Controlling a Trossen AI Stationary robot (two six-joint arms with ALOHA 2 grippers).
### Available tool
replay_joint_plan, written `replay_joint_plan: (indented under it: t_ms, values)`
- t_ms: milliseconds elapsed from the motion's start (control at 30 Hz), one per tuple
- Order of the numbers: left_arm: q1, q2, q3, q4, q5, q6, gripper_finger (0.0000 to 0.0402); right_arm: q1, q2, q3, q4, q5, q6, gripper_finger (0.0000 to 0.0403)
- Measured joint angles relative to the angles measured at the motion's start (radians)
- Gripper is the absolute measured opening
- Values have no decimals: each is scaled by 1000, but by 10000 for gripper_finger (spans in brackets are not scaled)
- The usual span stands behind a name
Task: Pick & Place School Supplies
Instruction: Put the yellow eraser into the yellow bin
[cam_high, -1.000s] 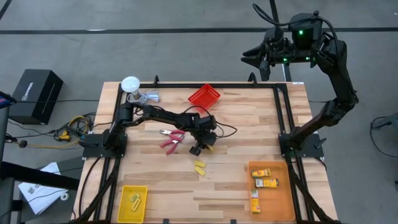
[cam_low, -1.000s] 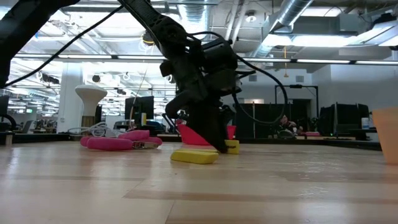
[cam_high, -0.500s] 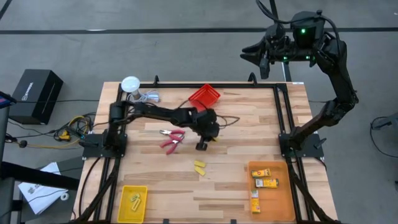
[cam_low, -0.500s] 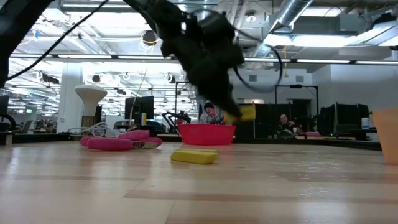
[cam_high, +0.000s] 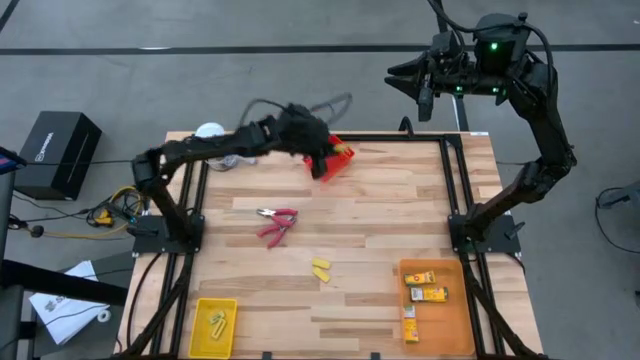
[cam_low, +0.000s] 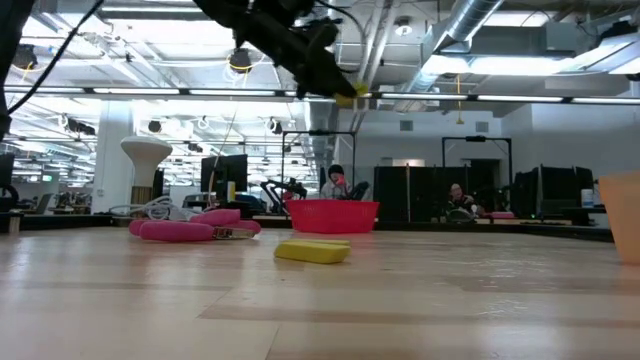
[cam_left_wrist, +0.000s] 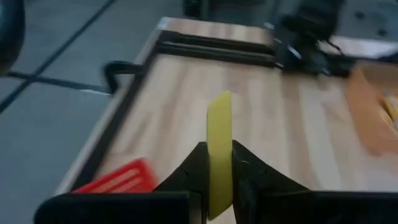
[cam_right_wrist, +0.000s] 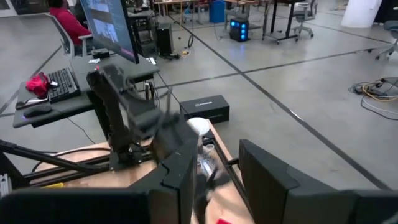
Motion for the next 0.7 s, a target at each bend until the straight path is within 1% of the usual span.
replay_joint_plan:
  t_ms: [133,300,633,700]
  values:
    - [56,-58,0,-25,-2,-7,28,0,0,0,-1,-1,0,111]
    - [86,-115,0,-116,8,2,28,0,0,0,-2,-2,0,111]
    - [128,-218,0,-134,88,-36,28,3,0,0,-10,-4,-8,111]
    - [151,-249,-1,-134,115,-68,28,3,0,0,-10,-4,-10,111]
